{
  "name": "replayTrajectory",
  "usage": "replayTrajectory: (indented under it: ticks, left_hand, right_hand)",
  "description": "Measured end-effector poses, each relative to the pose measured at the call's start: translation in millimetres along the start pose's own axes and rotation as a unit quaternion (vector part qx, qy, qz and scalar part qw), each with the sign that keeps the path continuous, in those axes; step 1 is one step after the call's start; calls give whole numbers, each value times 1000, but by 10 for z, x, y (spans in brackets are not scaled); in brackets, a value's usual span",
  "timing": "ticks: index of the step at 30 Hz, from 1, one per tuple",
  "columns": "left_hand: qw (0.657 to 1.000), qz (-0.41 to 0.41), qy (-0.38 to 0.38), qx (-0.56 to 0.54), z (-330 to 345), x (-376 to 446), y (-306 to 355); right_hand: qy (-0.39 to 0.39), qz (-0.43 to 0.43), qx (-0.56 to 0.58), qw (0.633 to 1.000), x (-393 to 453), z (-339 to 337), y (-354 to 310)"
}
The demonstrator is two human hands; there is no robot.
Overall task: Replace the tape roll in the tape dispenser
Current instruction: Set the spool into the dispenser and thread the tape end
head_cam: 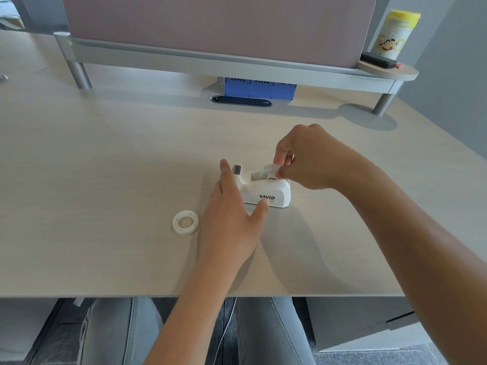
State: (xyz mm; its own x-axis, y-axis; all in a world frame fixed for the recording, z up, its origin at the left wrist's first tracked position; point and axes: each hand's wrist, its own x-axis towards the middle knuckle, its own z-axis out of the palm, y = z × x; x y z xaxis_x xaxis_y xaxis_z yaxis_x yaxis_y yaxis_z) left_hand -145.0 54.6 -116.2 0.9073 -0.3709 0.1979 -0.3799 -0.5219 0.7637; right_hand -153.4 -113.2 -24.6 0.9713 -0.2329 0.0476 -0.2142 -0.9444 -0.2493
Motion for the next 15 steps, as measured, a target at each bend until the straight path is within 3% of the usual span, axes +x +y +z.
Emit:
replayTrajectory:
  ticks: [12, 15]
  left_hand:
    - [1000, -20, 9, -15, 22, -3, 59]
    - [998, 4, 64, -9, 33, -6, 78]
  right_hand:
    - [21, -18, 17, 999, -10, 47, -40]
    - [29, -16, 53, 998, -46, 77, 20]
